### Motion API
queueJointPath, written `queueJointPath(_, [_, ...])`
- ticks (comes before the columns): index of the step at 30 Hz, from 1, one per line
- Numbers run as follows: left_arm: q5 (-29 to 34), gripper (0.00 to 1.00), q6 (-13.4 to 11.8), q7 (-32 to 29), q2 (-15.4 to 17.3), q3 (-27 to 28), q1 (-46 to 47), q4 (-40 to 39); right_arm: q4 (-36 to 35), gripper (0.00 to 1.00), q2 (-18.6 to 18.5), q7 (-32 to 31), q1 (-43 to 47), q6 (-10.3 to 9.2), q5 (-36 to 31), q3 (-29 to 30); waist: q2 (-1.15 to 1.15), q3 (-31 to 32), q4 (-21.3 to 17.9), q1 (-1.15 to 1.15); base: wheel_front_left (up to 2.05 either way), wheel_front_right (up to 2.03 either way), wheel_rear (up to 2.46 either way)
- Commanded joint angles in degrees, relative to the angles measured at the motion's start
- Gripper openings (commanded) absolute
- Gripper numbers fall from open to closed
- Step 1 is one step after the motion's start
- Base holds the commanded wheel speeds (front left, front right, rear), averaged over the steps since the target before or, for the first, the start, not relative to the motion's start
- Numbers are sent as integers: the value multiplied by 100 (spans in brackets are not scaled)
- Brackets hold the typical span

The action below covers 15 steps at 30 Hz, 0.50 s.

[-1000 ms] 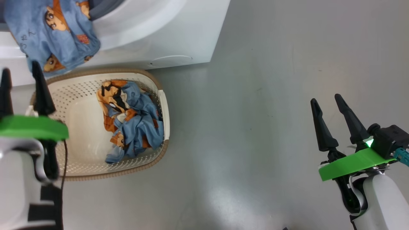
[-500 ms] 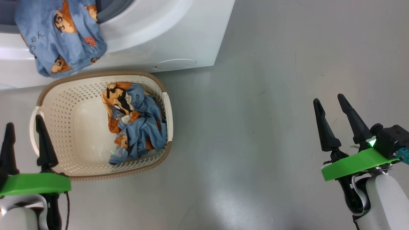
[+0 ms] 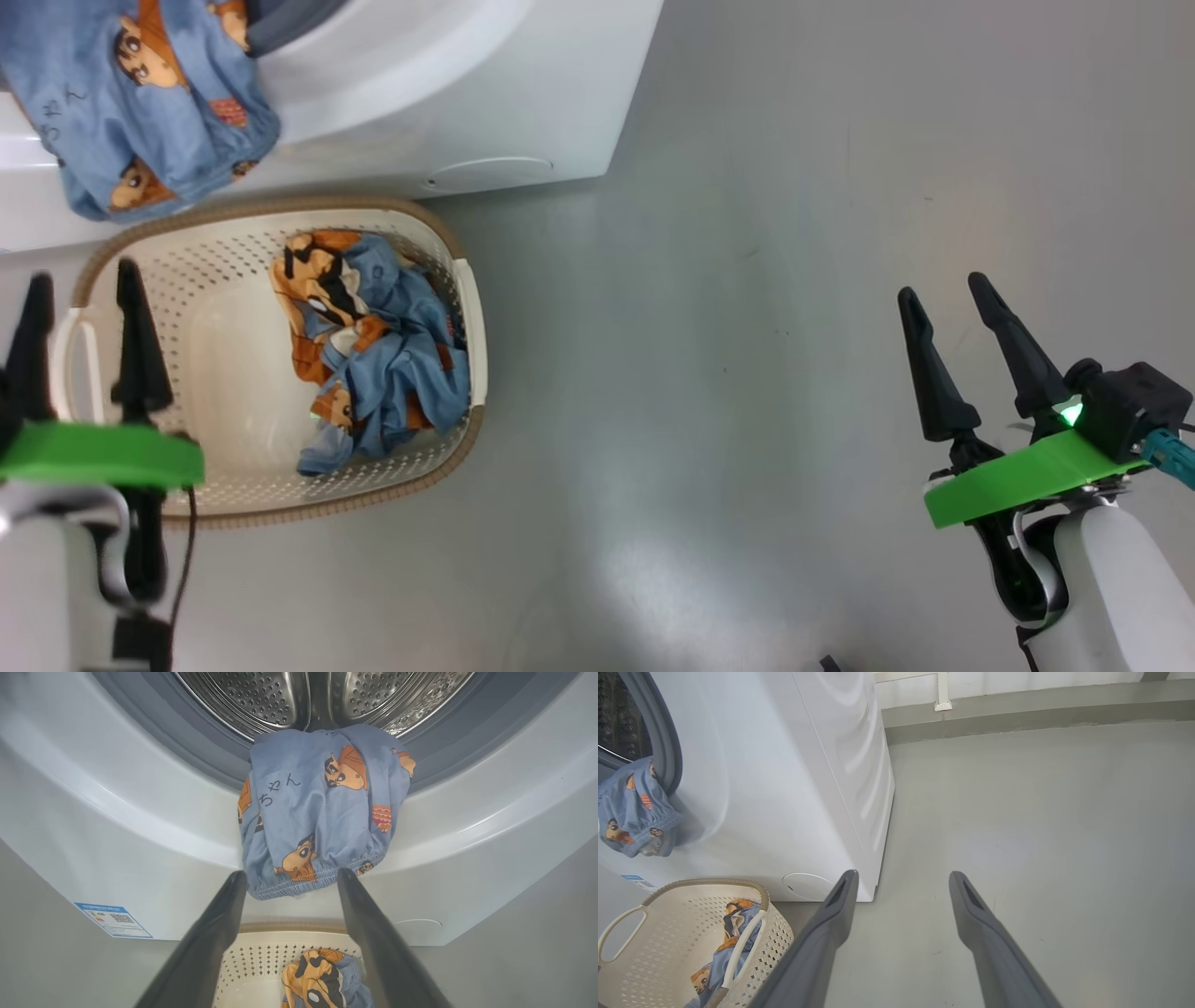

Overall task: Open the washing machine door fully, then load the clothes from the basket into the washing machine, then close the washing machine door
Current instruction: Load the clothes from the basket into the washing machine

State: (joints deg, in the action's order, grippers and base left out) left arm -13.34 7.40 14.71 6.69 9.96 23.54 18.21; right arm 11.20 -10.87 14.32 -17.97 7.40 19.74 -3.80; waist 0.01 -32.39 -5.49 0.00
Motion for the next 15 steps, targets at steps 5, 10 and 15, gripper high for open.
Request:
queueJointPath(5, [-289,100,9,29,612,-196,1042,873,-113,100,38,68,-153,9,-49,-158,-1,-247,-155,0,0,0,0])
queueJointPath(10, [-433,100,9,29,896,-323,1738,1724,-110,100,82,68,-250,9,-45,-198,-1,-342,-279,0,0,0,0])
queueJointPath(15, [-489,100,9,29,1106,-373,2157,2295,-121,100,116,68,-255,9,-51,-202,-1,-367,-363,0,0,0,0])
